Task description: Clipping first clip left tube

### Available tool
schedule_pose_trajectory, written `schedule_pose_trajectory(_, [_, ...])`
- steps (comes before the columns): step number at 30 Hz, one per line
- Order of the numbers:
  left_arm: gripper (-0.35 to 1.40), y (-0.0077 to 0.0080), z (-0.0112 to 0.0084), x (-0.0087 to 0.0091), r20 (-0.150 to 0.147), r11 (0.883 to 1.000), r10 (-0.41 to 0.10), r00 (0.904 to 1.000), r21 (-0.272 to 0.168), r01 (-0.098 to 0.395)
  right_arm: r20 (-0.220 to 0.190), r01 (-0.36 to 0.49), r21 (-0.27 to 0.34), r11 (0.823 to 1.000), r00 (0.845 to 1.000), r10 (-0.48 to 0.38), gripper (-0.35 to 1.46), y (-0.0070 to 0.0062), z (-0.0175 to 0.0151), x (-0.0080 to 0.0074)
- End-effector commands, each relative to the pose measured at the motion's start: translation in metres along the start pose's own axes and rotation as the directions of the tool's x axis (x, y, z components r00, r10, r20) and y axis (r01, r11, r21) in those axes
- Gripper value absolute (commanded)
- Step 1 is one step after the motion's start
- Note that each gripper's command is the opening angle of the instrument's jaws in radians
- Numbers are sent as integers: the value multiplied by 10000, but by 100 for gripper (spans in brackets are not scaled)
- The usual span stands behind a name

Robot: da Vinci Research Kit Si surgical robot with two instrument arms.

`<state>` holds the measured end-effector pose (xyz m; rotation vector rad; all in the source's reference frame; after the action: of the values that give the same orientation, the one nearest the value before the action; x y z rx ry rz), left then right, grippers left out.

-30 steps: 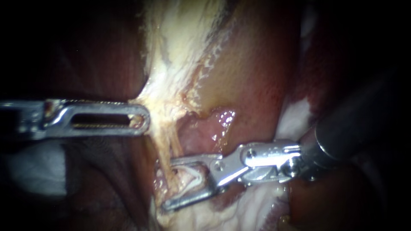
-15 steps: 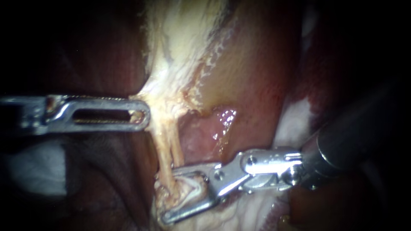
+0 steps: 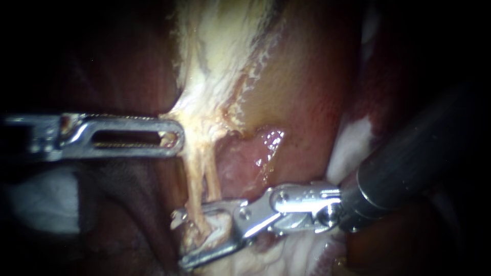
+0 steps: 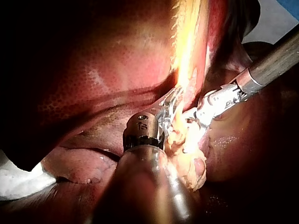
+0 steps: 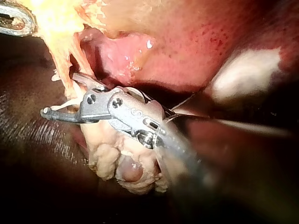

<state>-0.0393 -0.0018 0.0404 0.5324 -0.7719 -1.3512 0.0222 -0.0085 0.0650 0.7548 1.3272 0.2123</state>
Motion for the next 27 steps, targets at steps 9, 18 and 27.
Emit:
schedule_pose_trajectory(9, [-35,0,0,0,2,10000,-3,10000,-7,3,-12,-354,-290,9990,9994,353,-29,0,-11,-4])
schedule_pose_trajectory(18, [-35,0,-1,0,1,10000,-2,10000,-6,2,258,-632,-698,9956,9975,651,-35,10,-18,-12])
schedule_pose_trajectory(27, [-35,0,-1,0,-1,10000,-3,10000,-4,3,338,-695,-693,9952,9968,720,-35,9,-19,-12])
